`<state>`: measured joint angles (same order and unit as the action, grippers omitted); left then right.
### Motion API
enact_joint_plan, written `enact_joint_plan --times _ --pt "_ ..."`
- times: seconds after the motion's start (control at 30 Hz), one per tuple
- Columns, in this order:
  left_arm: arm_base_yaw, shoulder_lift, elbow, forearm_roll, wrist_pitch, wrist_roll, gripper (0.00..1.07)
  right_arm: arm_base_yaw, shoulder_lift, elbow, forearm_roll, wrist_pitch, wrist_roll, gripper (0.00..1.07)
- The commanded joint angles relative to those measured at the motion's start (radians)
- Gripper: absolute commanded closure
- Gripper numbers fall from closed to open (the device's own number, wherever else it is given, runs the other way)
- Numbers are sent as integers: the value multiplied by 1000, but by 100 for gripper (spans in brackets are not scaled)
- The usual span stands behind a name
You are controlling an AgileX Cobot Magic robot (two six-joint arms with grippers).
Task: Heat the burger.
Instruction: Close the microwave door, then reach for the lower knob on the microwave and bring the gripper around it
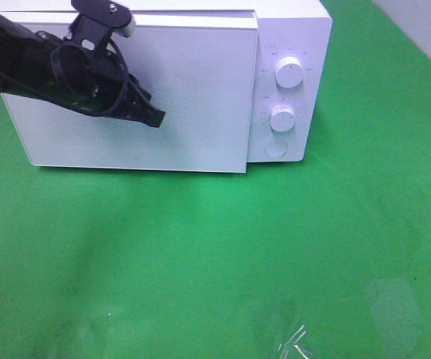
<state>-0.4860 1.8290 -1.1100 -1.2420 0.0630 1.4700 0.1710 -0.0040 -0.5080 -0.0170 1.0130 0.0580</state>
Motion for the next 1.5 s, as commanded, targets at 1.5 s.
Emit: enact_joint_plan --times 1.5 --pt "-108 -26 -299 967 652 -986 107 -5 -26 2 1 -13 -9 66"
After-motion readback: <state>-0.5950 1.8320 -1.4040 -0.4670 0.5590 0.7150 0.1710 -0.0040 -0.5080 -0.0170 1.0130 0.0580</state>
